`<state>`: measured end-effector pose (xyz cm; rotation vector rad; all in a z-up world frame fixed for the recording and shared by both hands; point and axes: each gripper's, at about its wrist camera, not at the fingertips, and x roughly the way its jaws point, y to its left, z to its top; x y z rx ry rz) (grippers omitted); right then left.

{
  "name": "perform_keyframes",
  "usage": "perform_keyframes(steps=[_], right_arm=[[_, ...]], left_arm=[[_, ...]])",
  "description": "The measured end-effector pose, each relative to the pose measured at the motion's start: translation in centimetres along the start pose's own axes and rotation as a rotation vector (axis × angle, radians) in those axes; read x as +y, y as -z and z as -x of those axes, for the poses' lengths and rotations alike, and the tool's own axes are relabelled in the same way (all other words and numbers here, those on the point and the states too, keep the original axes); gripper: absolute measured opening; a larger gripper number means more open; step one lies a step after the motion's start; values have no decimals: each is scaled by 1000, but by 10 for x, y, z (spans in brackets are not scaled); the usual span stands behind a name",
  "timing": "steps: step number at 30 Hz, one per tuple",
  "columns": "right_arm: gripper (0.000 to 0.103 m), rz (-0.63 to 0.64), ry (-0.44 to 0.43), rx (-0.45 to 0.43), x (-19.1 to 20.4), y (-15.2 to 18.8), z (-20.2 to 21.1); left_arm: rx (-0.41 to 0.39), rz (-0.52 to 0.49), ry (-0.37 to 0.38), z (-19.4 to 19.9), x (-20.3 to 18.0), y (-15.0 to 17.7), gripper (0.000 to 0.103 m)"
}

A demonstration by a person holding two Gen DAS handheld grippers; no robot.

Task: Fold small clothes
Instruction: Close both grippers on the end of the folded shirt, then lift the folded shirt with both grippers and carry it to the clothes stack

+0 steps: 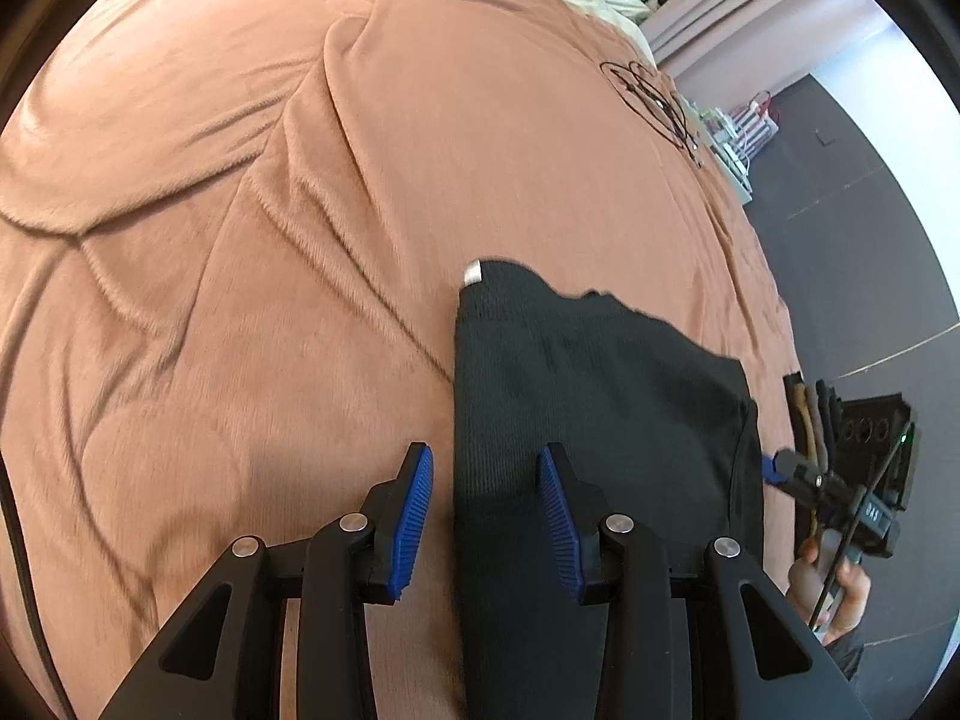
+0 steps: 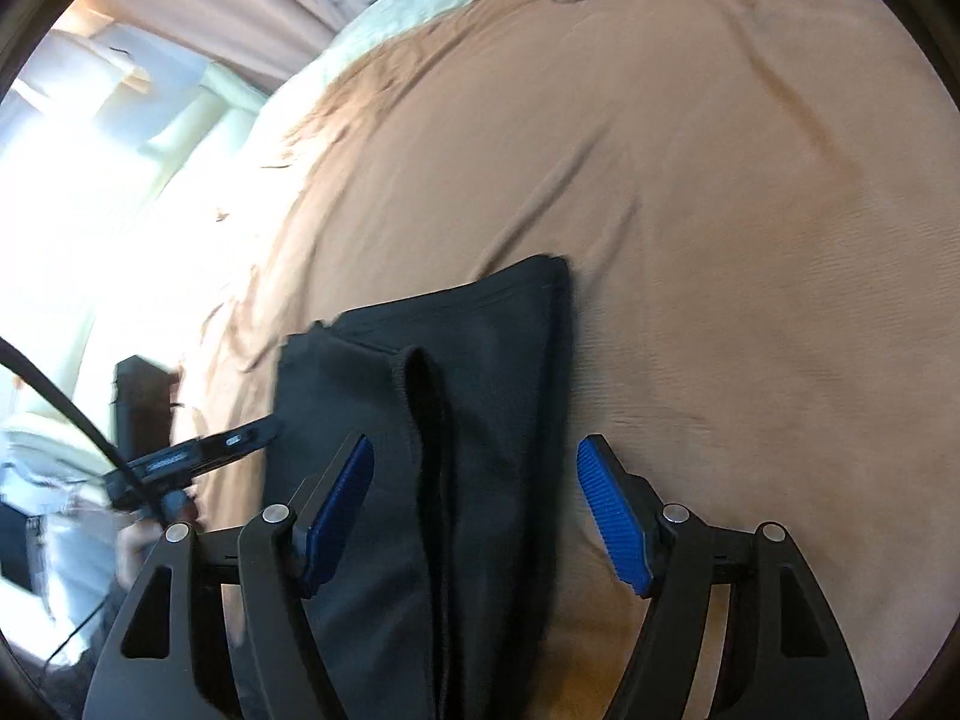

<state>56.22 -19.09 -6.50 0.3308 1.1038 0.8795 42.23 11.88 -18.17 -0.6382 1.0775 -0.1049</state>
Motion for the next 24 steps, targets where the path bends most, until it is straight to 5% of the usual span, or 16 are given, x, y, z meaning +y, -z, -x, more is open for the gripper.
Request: perform_keyframes(steps=[5,8,12,24], right_arm=[[64,51,-22,22,0,-13,-17],[44,76,0,35,3,-22,-28],[13,118,76,45,11,-31,-40],[7,231,152,-45,81,-2,9]], left_arm=[[-17,3,15,-8,1,-15,39],[-24,-9,-1,-15,-2,-23,39],[-29,-35,-45,-22,-9,-28,18],[-113,-97,-32,33,-40,-20,8]])
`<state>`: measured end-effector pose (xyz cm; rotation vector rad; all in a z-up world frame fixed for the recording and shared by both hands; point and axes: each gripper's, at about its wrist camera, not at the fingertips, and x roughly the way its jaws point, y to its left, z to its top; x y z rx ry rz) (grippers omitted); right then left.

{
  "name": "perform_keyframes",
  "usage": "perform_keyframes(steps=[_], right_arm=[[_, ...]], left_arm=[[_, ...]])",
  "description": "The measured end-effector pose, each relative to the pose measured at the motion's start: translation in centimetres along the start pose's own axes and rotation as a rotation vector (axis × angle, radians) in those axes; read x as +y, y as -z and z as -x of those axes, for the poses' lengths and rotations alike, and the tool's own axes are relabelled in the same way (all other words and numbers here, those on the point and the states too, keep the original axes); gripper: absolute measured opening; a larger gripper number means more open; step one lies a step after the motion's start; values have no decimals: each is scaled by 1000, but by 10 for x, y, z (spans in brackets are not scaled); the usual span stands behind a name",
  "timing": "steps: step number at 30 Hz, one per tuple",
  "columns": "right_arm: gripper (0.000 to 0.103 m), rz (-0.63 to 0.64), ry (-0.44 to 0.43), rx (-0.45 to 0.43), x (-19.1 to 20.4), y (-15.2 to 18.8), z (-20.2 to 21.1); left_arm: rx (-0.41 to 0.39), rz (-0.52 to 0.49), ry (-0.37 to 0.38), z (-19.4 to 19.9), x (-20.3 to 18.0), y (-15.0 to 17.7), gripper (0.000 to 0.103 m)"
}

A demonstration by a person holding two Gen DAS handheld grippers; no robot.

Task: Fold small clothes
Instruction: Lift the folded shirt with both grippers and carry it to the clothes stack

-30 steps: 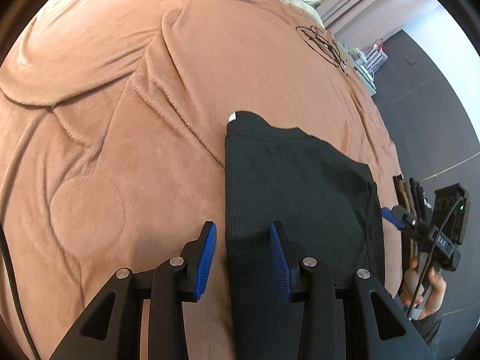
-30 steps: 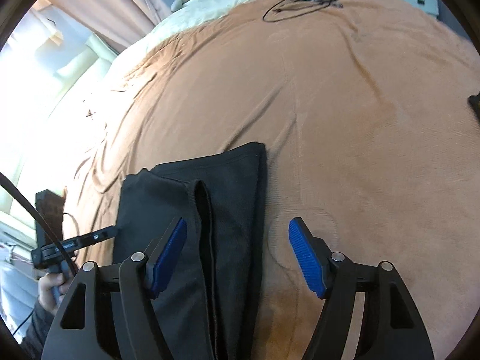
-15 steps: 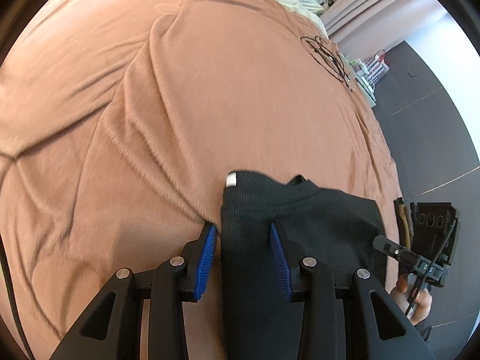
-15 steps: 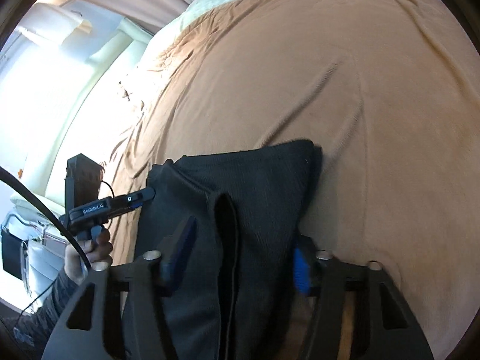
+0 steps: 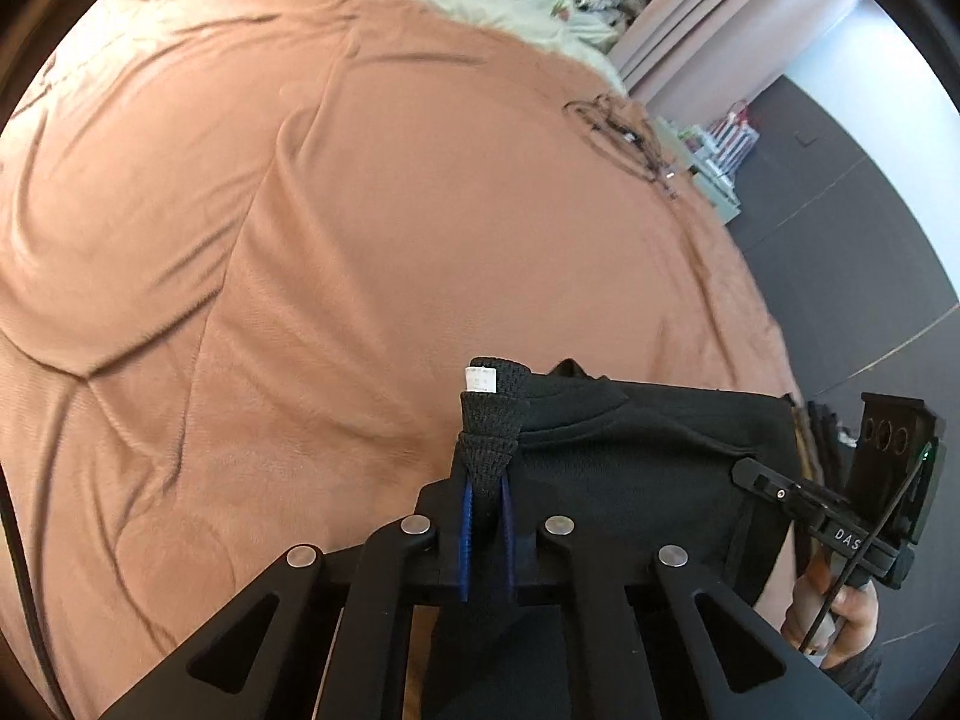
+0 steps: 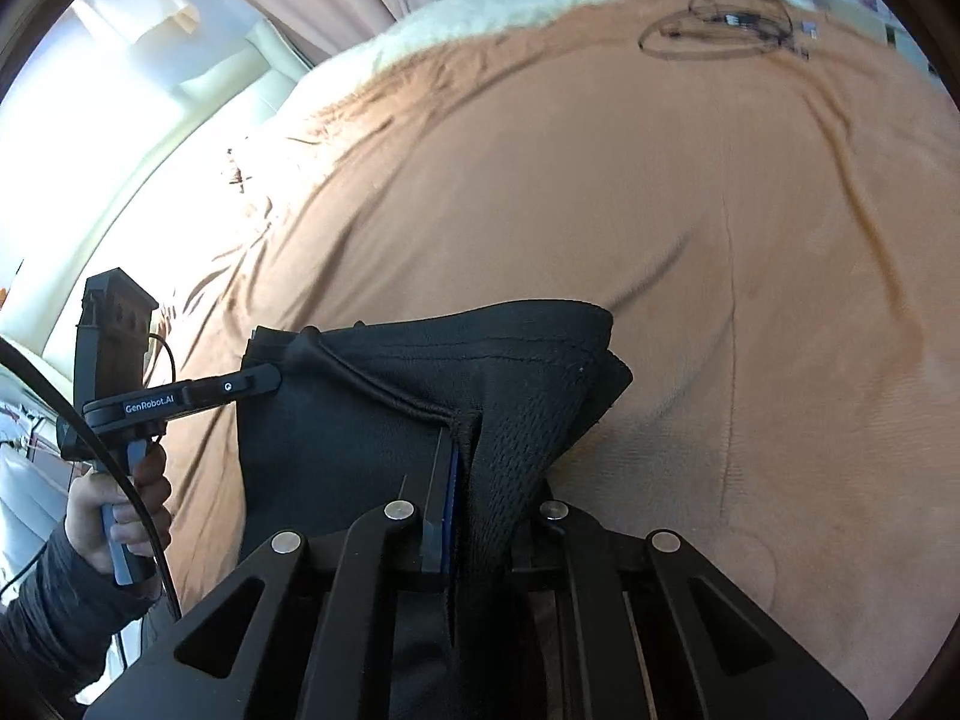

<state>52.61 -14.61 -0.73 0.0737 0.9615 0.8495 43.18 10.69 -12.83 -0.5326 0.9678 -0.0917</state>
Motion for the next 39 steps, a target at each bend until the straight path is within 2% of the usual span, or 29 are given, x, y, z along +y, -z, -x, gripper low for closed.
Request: perform_keyframes(steps=[3,10,19,24,32,36,39], right_arm=[[6,28,7,-41,13,10,25],[6,127,21,-175,27,38,113],[6,167,71,-304,47,85,223],[6,183,123,-383,51,120,288],[6,199,240,-511,46,186,394],[6,181,301,-563,42,220,436],[6,171,339,-590,46,245,453]], left_arm=[[-42,-34,14,27,-23,1,8],[-120,-95,54,83,-70,3,7],[-192,-190,115,137,-142,10,7],[-218,-254,164,153,-196,19,6],[-213,-345,263,163,-284,36,6],[-192,-384,317,162,-328,49,6],[-177,-423,347,161,-363,60,6]])
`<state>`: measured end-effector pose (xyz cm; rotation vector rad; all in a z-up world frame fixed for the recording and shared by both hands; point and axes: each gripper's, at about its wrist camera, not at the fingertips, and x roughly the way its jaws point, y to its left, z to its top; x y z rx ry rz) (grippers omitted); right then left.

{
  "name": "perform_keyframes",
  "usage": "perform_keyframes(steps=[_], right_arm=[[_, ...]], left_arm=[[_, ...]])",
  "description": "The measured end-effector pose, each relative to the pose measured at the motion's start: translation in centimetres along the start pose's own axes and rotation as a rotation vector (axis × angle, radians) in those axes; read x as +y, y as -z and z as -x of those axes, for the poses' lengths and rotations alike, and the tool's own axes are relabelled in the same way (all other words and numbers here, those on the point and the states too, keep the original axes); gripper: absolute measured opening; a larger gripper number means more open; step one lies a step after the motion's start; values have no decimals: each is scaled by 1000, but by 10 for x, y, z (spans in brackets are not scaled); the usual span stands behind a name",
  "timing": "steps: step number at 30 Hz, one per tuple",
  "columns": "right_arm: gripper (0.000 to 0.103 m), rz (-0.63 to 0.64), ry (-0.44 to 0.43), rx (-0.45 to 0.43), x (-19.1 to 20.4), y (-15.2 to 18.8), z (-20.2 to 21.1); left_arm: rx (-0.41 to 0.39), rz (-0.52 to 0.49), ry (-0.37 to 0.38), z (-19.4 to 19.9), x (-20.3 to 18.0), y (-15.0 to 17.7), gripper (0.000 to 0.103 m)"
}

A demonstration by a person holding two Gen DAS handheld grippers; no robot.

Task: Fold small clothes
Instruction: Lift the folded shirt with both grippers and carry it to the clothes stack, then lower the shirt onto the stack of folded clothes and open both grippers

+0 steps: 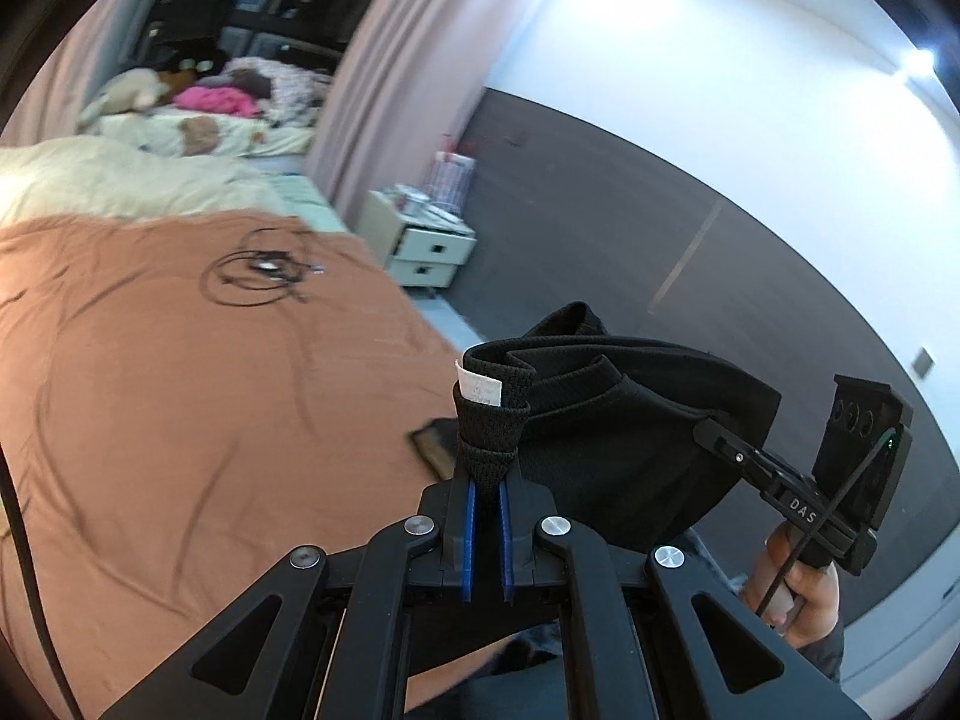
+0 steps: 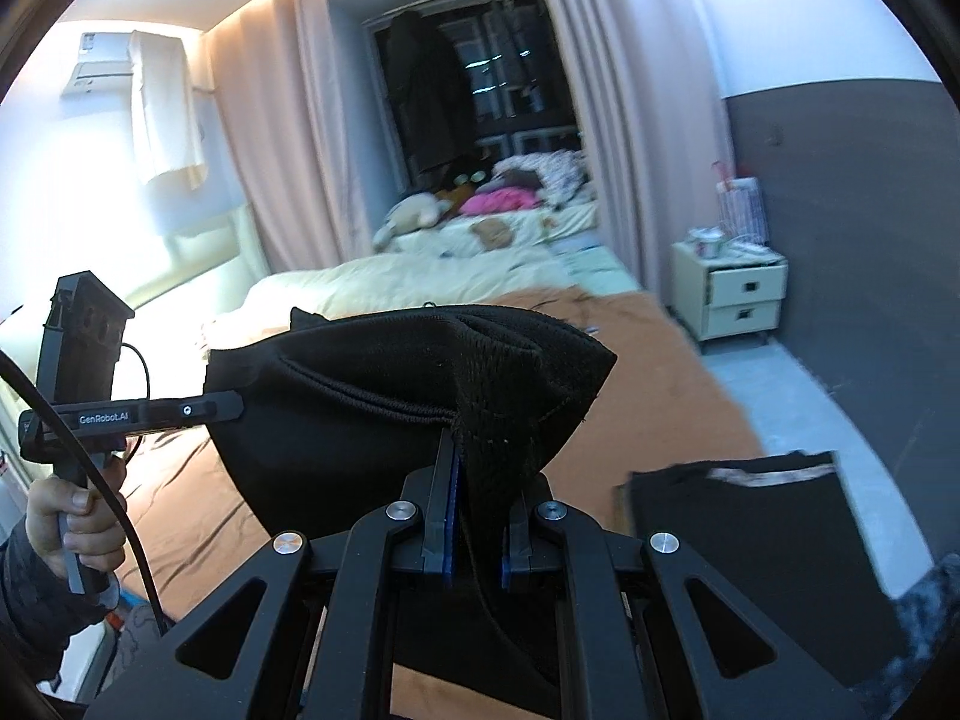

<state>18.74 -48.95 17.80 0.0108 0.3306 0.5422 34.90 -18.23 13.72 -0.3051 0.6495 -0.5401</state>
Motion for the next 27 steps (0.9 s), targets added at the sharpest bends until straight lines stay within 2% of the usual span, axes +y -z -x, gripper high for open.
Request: perform_keyframes(steps=[5,6,14,21,27], right_arm=[[6,-2,87,-34,-6,19,55],[6,-2,99,-38,0,18,51],[6,-22,208,-67,18,43,98],[6,-30,282,-81,40,47,118],[6,-50,321,-53,52,58,97]], left_arm=[[31,-43,70,-26,-55,0,6],[38,-49,79,-30,-63,0,6],[103,-105,184,-66,-130,8,6],[139,-124,252,-94,-158,11,6],[174,-111,237,-128,-155,15,6]])
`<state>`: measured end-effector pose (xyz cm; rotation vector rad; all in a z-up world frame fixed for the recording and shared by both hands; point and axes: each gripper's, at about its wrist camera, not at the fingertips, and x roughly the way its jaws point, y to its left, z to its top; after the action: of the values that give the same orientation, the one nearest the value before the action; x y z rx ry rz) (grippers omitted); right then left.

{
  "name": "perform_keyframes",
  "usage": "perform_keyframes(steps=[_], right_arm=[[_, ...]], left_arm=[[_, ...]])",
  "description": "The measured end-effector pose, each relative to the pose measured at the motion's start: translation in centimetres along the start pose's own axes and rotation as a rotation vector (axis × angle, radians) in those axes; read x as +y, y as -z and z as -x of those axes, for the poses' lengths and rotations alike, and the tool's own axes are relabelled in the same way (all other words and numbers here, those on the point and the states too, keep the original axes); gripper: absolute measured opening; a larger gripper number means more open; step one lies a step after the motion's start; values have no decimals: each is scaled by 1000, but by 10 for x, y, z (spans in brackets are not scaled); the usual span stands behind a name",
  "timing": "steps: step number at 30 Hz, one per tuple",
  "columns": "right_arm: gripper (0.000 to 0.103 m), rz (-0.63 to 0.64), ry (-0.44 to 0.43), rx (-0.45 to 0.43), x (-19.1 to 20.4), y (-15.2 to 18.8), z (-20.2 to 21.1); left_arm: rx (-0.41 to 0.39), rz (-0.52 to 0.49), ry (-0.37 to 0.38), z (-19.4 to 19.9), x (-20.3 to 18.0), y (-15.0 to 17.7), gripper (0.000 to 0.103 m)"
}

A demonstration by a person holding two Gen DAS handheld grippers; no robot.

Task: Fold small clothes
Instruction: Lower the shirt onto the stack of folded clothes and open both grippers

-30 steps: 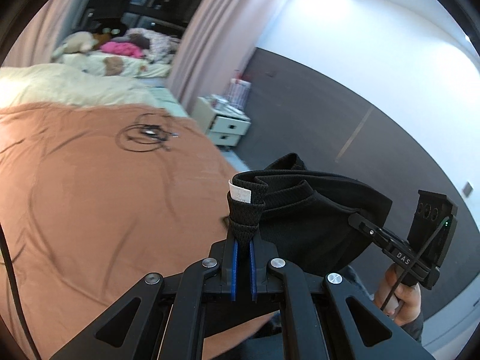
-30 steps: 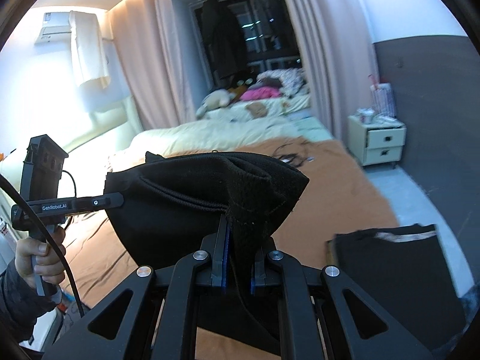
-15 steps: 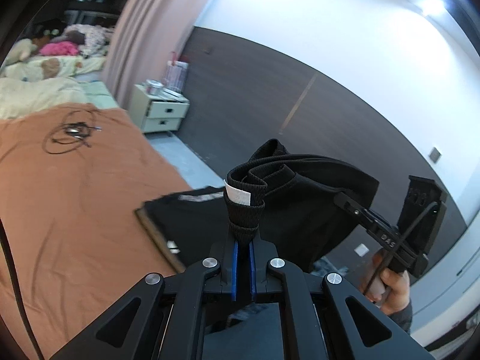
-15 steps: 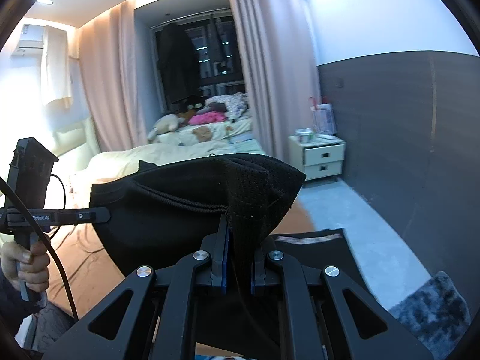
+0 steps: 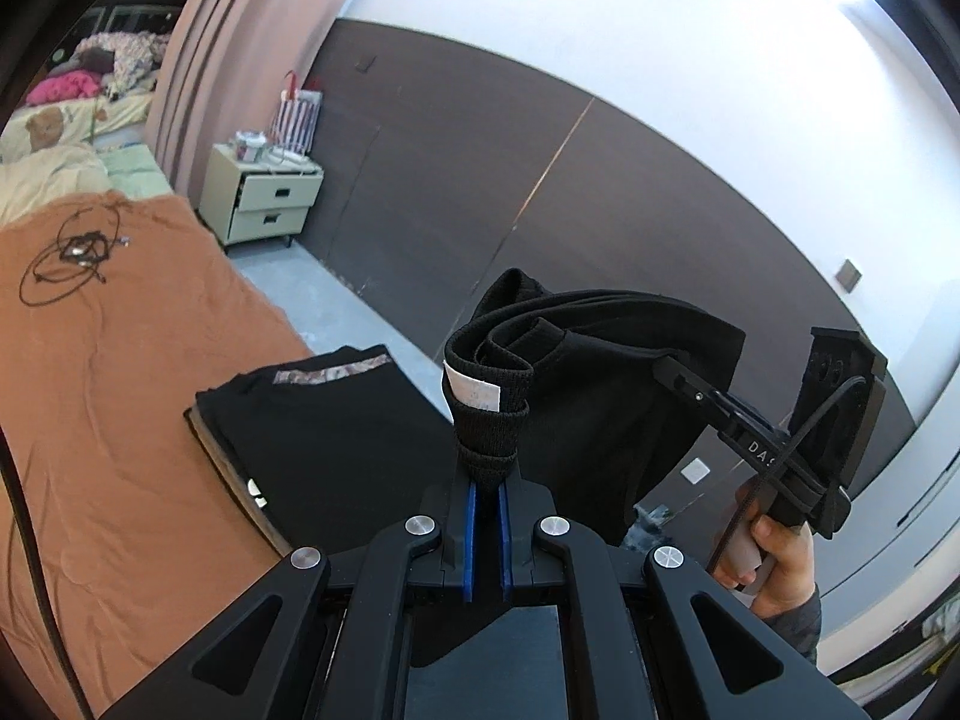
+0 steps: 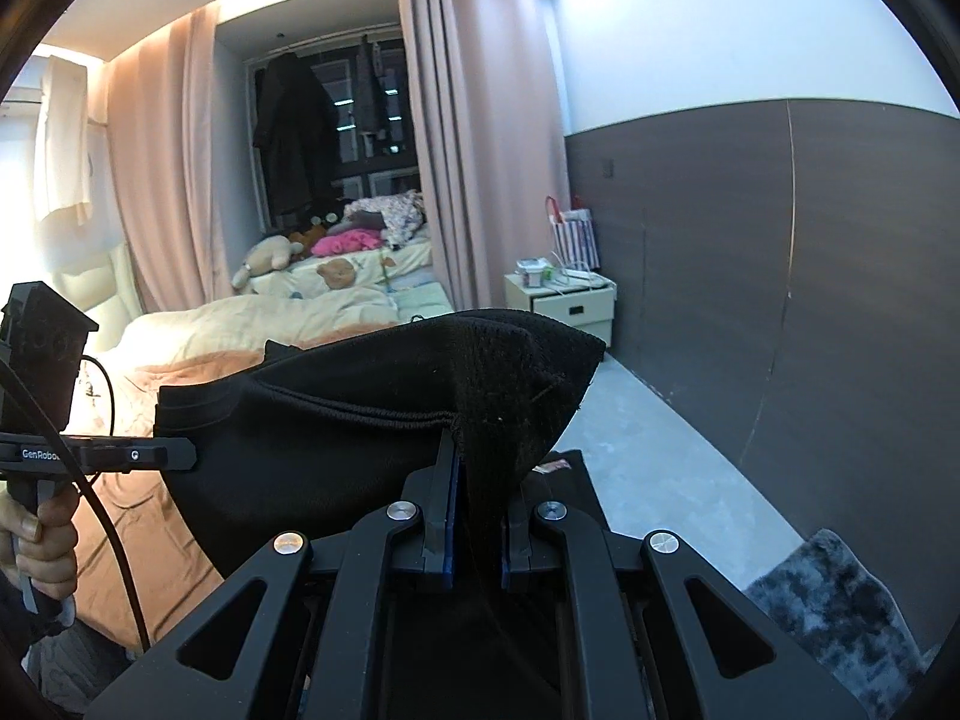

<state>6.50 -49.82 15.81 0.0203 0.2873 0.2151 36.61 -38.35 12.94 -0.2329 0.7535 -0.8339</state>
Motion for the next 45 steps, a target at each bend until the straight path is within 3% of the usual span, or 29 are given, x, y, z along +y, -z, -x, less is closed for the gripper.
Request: perform_keyframes(steps=[16,26,35,37,39,40,42,45], right_arm=[[6,-5,43,120,74,10,-92],[6,-15,56,225,83,14,-125],[7,-23,105,325,53,-13,-145],[16,-28,156,364,51,-14,-165],[58,-24,238,386,52,-21,-175],[66,-26,254,374,51,-24,-172],[69,-61,240,344,44,-32,-160],[69,-117,218,332,31,-36,-136]], left_arm=[[79,87,-75,-76,87,-21,6],[141,168,-81,-133,146,-15,6],[163,251,-115,-170,190,-2,7],[170,256,-152,-178,197,-2,12],[192,257,-215,-187,206,-1,25],[194,265,-247,-187,211,-1,27],[182,281,-252,-184,218,0,40],[164,276,-264,-176,224,3,48]])
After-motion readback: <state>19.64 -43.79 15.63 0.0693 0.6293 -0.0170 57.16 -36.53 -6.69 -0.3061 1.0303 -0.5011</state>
